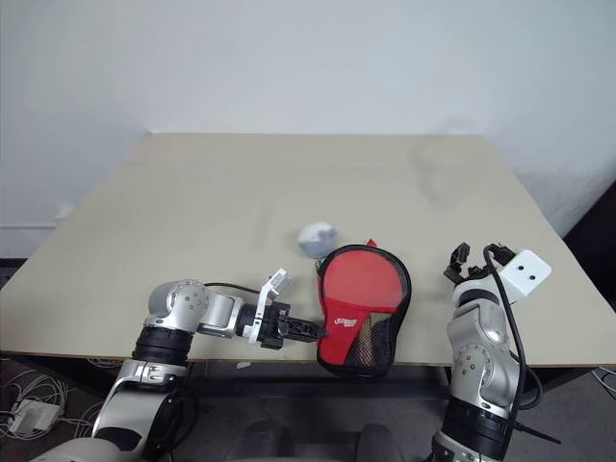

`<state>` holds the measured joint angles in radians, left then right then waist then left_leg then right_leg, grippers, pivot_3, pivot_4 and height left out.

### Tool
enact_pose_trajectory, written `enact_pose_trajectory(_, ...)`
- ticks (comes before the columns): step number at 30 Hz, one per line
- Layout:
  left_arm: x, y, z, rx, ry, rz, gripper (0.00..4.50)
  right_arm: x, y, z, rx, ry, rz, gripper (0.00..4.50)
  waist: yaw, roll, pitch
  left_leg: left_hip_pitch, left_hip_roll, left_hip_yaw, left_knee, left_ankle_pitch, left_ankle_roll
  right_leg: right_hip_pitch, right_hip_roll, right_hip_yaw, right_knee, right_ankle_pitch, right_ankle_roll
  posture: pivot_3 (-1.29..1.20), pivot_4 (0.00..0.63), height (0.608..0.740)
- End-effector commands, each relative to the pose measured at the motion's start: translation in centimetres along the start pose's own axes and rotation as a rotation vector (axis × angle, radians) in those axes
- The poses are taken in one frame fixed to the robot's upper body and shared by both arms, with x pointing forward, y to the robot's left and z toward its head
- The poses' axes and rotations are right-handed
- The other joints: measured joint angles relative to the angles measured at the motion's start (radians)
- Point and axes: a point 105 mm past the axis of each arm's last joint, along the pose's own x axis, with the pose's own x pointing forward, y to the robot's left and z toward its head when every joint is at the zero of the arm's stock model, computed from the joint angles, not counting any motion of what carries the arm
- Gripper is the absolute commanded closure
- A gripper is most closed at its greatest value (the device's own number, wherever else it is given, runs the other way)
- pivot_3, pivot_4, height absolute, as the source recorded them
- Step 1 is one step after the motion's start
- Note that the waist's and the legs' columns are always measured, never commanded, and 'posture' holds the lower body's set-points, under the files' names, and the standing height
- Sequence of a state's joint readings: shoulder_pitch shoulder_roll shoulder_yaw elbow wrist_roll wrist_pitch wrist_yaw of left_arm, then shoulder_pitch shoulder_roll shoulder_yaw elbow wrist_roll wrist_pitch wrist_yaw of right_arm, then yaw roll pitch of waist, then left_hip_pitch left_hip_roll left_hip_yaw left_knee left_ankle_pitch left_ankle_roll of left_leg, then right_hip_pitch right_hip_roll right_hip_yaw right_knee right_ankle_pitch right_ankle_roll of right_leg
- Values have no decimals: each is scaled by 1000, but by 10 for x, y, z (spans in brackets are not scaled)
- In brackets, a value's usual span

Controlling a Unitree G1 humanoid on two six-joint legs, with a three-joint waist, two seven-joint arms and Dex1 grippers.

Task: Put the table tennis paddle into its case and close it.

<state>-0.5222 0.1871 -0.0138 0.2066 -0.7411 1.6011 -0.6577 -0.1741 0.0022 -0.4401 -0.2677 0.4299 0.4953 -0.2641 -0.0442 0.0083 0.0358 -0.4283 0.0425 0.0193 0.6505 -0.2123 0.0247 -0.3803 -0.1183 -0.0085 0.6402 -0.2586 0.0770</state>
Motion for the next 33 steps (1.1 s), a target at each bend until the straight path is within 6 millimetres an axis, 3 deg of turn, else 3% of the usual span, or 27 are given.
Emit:
enact_pose_trajectory(1,7,-12,-3,25,20,-44,4472,0,9,14,-3,-52,34,0,0,0,0,0,0,0,0,0,0,0,0,0,0,0,0,0,0,740)
enact_pose_trajectory(12,-2,-7,-3,4,38,-29,4472,0,9,12,-4,-44,34,0,-3,0,0,0,0,0,0,0,0,0,1,0,0,0,0,0,0,740)
enact_pose_trajectory(15,-6,-7,0,-1,16,-31,3822,-1,8,11,-6,-42,31,0,-3,0,0,0,0,0,0,0,0,-1,1,0,0,0,0,0,0,740)
enact_pose_trajectory(20,-9,-4,4,-12,-3,-15,2178,-1,8,8,-7,-32,31,0,-2,0,0,0,0,0,0,0,0,0,1,0,0,0,0,0,0,740)
enact_pose_trajectory(21,-8,-5,4,-9,-4,-19,2178,-1,9,7,-5,-31,34,0,-2,0,0,0,0,0,0,0,0,0,1,0,0,0,0,0,0,740)
enact_pose_trajectory(24,-10,-11,5,8,-19,-49,1454,-1,13,7,-6,-30,43,0,-3,0,0,0,0,0,0,0,0,0,1,0,0,0,0,0,0,740)
enact_pose_trajectory(28,-19,-8,13,21,-57,-32,99,-1,12,10,-8,-36,46,0,-3,0,0,0,0,0,0,0,0,0,1,0,0,0,0,0,0,740)
enact_pose_trajectory(32,-35,-8,19,140,-85,-12,42,0,12,14,-8,-46,50,0,-4,0,0,0,0,0,-1,1,-1,-1,1,0,0,0,0,0,0,740)
enact_pose_trajectory(33,-40,-8,18,263,-87,6,42,0,13,16,-14,-51,55,0,-5,0,0,0,1,1,-2,1,-2,-2,1,1,1,0,0,0,0,740)
